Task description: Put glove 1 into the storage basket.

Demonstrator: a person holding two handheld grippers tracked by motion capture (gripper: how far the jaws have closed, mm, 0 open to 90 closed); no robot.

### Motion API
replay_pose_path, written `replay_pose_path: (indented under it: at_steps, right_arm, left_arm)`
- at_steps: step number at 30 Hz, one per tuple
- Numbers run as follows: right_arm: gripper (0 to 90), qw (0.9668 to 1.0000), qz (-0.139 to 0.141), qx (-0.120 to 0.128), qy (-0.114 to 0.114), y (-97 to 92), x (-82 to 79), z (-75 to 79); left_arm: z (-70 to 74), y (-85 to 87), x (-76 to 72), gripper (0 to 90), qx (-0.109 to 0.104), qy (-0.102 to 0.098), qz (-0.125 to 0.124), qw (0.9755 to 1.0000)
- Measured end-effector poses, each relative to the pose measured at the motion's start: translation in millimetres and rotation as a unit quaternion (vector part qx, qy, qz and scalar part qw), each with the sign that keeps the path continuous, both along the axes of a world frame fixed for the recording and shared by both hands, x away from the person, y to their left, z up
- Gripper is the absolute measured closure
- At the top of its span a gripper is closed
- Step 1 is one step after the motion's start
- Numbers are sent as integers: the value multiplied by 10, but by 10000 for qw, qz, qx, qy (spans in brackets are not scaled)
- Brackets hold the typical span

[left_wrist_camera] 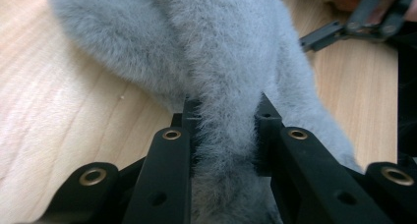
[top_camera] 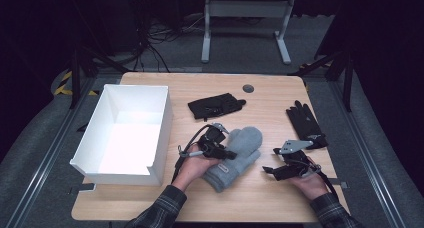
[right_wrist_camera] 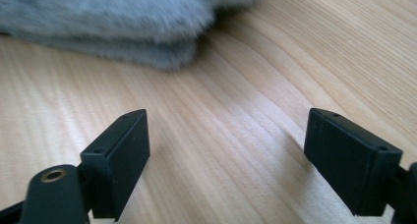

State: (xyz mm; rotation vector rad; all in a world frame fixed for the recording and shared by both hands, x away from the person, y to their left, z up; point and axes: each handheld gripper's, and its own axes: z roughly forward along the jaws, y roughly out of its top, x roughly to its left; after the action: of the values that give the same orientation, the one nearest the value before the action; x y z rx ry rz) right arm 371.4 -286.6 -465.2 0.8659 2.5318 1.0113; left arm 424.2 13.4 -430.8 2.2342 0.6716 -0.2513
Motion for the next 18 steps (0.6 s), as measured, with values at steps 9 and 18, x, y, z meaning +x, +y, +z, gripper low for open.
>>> replay_pose_path:
  at_steps: [9, 18]
  right_arm:
    - [148, 9998, -43, 169, -115, -9, 8, -45]
    - [147, 9998, -48, 169, -115, -8, 11, -45]
  left_arm:
    - [318, 190, -55, 758, -246, -293, 330, 9987]
    - [636, 263, -103, 757, -329, -531, 542, 9966]
